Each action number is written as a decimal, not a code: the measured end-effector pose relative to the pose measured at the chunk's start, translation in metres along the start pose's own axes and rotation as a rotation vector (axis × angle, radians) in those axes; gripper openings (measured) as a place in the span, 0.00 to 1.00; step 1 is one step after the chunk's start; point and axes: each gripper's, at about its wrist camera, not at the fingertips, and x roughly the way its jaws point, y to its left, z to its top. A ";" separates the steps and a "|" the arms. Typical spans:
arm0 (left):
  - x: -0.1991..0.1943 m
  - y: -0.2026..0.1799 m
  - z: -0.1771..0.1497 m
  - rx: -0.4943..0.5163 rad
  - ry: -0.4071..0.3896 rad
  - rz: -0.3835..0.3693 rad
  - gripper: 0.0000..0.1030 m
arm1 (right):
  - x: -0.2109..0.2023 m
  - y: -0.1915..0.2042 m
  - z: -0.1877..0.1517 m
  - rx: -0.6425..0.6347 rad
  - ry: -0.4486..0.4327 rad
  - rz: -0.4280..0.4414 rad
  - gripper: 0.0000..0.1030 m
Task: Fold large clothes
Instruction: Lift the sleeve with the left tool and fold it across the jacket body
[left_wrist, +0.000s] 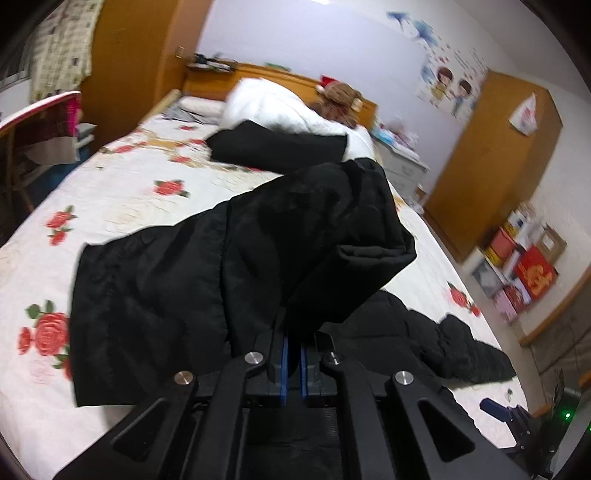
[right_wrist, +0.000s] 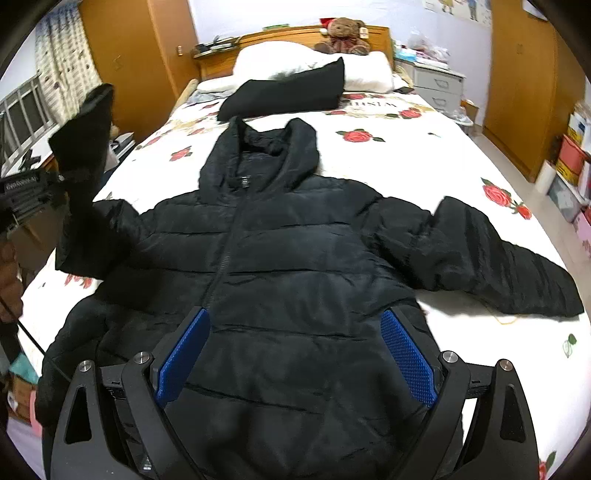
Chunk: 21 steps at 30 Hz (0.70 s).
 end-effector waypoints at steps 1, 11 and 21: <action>0.007 -0.008 -0.002 0.012 0.012 -0.009 0.04 | 0.001 -0.005 -0.001 0.010 0.001 -0.003 0.91; 0.062 -0.068 -0.030 0.094 0.133 -0.095 0.04 | 0.008 -0.047 -0.010 0.078 0.019 -0.039 0.91; 0.105 -0.092 -0.061 0.134 0.286 -0.183 0.08 | 0.021 -0.069 -0.012 0.116 0.037 -0.057 0.91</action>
